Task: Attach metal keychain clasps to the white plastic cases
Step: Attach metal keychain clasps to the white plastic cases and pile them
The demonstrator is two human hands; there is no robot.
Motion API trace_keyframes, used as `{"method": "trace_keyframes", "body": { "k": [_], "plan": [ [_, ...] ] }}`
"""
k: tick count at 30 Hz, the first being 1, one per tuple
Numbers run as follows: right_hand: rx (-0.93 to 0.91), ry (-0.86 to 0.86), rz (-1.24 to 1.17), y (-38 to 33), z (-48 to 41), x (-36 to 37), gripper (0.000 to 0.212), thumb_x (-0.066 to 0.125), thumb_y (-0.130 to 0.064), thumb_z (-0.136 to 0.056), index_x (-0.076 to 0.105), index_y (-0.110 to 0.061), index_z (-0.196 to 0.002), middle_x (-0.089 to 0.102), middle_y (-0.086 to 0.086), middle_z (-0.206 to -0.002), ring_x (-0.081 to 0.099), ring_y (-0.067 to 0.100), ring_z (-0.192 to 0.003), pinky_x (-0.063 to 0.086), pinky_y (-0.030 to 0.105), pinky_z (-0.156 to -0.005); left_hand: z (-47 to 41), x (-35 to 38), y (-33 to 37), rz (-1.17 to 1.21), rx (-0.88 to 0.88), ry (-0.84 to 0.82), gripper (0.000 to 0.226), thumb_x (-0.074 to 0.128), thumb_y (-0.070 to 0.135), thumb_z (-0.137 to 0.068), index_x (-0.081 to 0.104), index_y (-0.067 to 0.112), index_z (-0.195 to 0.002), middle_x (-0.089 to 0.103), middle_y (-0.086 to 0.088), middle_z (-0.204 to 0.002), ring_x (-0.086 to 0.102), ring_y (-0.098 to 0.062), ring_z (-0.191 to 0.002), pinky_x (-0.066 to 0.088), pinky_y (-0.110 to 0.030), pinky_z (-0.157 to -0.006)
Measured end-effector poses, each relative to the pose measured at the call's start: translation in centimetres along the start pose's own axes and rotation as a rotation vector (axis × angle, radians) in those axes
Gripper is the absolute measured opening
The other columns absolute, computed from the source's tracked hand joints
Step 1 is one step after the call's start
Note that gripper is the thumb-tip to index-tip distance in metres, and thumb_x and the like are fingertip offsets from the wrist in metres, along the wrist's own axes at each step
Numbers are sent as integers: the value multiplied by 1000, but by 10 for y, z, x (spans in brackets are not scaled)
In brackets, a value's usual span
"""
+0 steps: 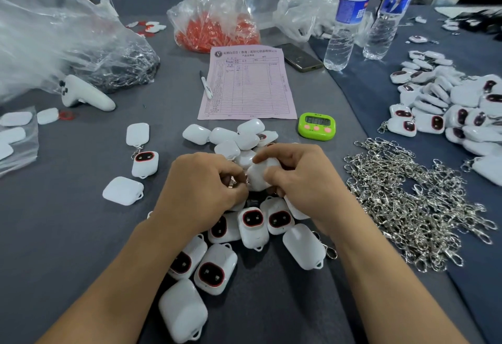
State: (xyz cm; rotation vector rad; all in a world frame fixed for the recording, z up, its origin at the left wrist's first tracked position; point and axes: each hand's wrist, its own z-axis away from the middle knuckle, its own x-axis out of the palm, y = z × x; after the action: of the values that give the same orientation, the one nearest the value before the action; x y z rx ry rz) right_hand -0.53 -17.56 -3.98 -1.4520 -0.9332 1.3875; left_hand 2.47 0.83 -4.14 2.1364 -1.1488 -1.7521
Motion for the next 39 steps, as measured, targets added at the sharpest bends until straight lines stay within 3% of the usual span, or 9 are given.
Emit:
{"method": "trace_keyframes", "body": {
  "k": [8, 11, 14, 19, 22, 25, 30, 33, 39],
  "plan": [
    [111, 20, -259, -5, 0, -1, 31, 60, 9, -84, 79, -16, -85, 72, 22, -80, 50, 21, -52, 43, 29, -50, 3, -2, 12, -76, 129, 151, 3, 76, 26, -67, 74, 28, -67, 49, 11, -56, 46, -9, -57, 43, -31, -53],
    [133, 9, -311, -5, 0, -3, 30, 60, 8, -85, 78, -15, -86, 71, 28, -85, 51, 24, -54, 44, 31, -52, 3, -2, 10, -34, 125, 157, 14, 85, 17, -68, 76, 27, -71, 54, 11, -59, 48, -8, -60, 40, -19, -56],
    [172, -12, -413, -5, -1, -5, 29, 58, 10, -87, 77, -12, -86, 69, 19, -73, 51, 20, -49, 44, 27, -50, 1, -2, 8, 127, 90, 178, 12, 82, 21, -70, 78, 32, -75, 62, 10, -63, 52, -9, -60, 36, -9, -56],
    [239, -52, -619, -8, -2, -9, 24, 55, 11, -88, 75, -3, -89, 69, 17, -74, 55, 22, -51, 47, 26, -49, -3, -4, 5, 490, -60, 104, 26, 89, 15, -73, 81, 37, -85, 75, 10, -76, 69, -12, -66, 53, -17, -63],
    [262, -85, -685, -9, -1, -12, 30, 54, 11, -87, 78, -6, -81, 71, 18, -80, 58, 24, -59, 50, 31, -58, -5, -4, 7, 647, -103, 47, 24, 88, 12, -73, 82, 34, -82, 77, 6, -76, 73, -7, -69, 53, -13, -64],
    [260, -107, -688, -9, 0, -14, 32, 54, 10, -86, 79, -7, -77, 70, 18, -81, 59, 23, -60, 53, 28, -56, -6, -5, 8, 713, -79, 3, 19, 88, 11, -70, 81, 27, -77, 77, 2, -75, 73, -9, -69, 54, -15, -66],
    [214, -108, -620, -11, 3, -15, 34, 55, 10, -84, 80, -11, -73, 68, 15, -77, 53, 21, -55, 43, 31, -57, -7, -12, 7, 549, 82, -29, 16, 88, 18, -70, 80, 30, -76, 73, 5, -76, 61, -3, -66, 47, -16, -67],
    [178, -97, -558, -12, 3, -15, 36, 55, 11, -84, 80, -13, -72, 68, 15, -75, 52, 20, -51, 41, 27, -52, -6, -16, 8, 422, 146, -65, 14, 84, 25, -75, 79, 36, -83, 73, 8, -79, 63, -9, -70, 48, -20, -68],
    [79, -64, -413, -10, 2, -13, 34, 55, 16, -82, 78, -9, -77, 64, 15, -69, 49, 19, -49, 38, 22, -45, -6, -21, 13, 187, 174, -152, 6, 73, 37, -80, 77, 33, -83, 67, 13, -77, 62, -10, -78, 45, -23, -69]
  ]
}}
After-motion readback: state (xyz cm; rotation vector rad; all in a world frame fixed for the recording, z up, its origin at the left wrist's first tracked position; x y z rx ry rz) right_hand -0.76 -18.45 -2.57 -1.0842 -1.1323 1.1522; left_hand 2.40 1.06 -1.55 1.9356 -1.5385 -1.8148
